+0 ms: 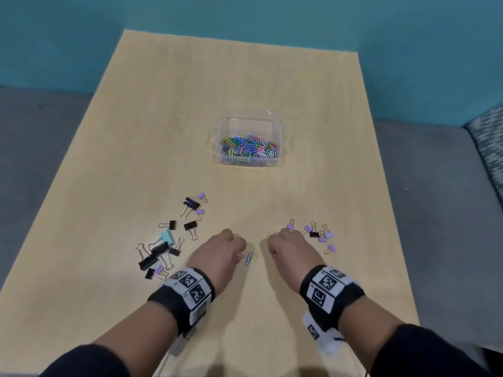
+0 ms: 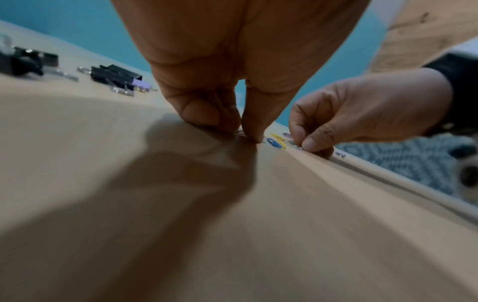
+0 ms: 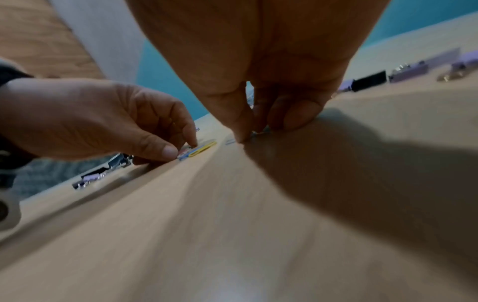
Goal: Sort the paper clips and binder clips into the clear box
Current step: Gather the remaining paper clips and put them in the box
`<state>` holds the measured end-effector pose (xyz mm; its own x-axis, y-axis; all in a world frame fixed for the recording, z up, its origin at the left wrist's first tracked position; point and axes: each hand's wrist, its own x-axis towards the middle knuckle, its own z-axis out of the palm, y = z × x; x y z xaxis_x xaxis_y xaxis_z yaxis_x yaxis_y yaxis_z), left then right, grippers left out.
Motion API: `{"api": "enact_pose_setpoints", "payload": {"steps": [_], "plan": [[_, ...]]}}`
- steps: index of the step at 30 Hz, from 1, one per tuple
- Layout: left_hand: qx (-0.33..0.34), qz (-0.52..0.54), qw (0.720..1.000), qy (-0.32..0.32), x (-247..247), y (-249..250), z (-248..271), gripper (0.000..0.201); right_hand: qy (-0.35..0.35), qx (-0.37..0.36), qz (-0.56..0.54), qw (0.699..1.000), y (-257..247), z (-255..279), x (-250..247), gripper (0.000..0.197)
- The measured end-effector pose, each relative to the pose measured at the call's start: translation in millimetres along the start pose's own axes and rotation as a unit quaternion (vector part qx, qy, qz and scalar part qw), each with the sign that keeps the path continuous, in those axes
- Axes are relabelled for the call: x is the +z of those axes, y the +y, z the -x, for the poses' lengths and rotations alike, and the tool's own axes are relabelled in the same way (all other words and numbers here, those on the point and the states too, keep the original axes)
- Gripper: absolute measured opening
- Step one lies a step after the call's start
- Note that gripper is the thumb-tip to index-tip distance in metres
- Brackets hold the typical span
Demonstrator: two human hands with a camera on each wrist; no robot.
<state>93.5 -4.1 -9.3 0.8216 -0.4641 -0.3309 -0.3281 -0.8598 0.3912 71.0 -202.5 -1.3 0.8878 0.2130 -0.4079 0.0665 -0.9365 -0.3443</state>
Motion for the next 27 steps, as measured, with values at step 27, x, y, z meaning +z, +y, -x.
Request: {"api": "enact_pose_setpoints", "payload": {"steps": [27], "plan": [[-0.048,-0.041,0.998,0.006,14.4,18.4,19.1,0.026,-0.063,-0.026,0.014,0.998,-6.1,1.7,-6.0,0.025]]}}
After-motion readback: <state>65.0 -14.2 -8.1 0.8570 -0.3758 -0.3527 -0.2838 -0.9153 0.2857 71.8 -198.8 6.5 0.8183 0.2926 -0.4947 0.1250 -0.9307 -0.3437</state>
